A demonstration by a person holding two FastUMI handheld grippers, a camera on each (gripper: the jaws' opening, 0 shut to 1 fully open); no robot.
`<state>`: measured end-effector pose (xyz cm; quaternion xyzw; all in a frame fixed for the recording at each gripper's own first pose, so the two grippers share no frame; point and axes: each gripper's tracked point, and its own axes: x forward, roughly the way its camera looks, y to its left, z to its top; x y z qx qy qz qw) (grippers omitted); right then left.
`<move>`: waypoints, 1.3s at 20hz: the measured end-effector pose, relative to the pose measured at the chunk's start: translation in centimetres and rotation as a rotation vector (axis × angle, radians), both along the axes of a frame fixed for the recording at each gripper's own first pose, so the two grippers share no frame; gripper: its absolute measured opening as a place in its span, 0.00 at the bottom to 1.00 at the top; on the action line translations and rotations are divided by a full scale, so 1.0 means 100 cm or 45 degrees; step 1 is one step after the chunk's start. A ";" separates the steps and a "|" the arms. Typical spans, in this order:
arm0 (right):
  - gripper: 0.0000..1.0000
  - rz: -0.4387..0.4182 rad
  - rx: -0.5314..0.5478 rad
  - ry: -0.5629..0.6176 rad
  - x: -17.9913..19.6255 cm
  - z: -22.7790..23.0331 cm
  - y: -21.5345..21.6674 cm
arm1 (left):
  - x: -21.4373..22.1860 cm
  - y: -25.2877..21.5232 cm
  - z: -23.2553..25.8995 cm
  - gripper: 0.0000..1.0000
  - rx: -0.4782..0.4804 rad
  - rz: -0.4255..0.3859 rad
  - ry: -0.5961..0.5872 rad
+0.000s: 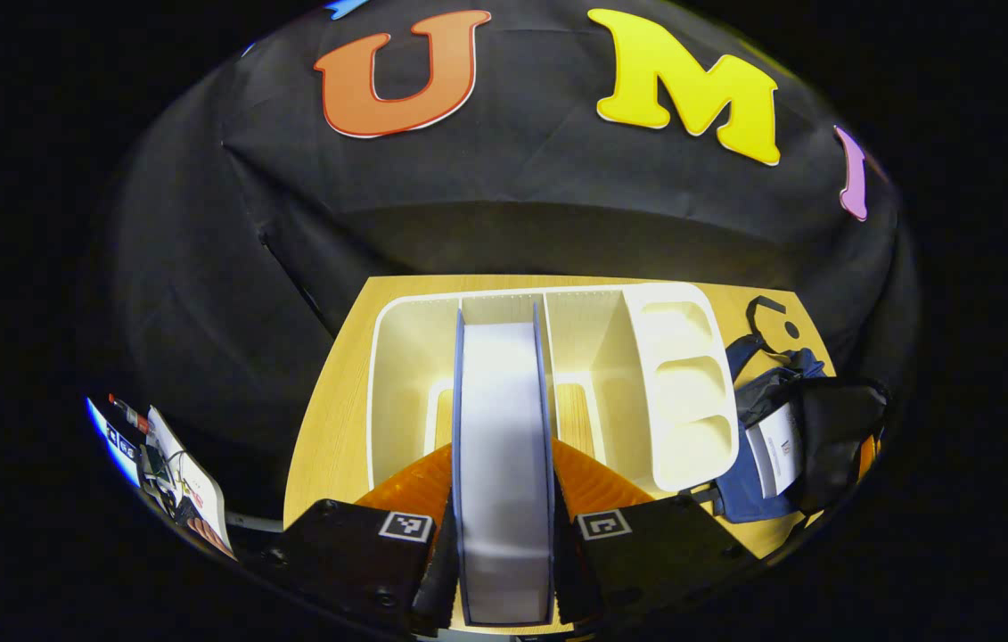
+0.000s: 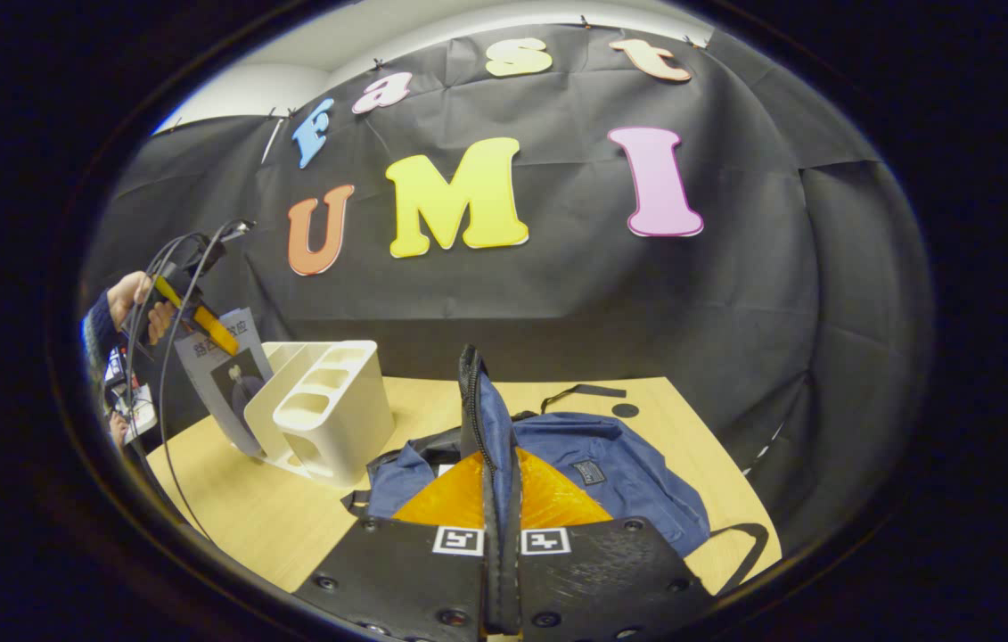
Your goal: Open the schoolbag, grab two books from the bookshelf and put them into the schoolbag.
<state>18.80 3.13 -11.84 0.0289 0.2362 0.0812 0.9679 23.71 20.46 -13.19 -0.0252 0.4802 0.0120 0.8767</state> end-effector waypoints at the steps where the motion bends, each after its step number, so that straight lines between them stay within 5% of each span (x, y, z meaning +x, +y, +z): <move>1: 0.02 0.005 0.000 0.005 0.000 -0.002 0.002 | -0.005 0.000 0.003 0.45 -0.007 0.007 -0.019; 9: 0.01 0.046 -0.088 0.019 -0.002 -0.006 0.015 | -0.058 -0.006 0.008 0.45 -0.134 0.142 -0.120; 20: 0.01 0.069 -0.145 0.088 -0.002 -0.016 0.019 | -0.100 -0.071 0.021 0.45 -0.661 0.433 -0.230; 23: 0.01 0.067 -0.152 0.107 -0.001 -0.014 0.017 | -0.090 -0.108 0.024 0.45 -0.843 0.393 -0.280; 26: 0.01 0.064 -0.147 0.124 -0.001 -0.014 0.019 | -0.091 -0.150 0.020 0.45 -1.059 0.364 -0.167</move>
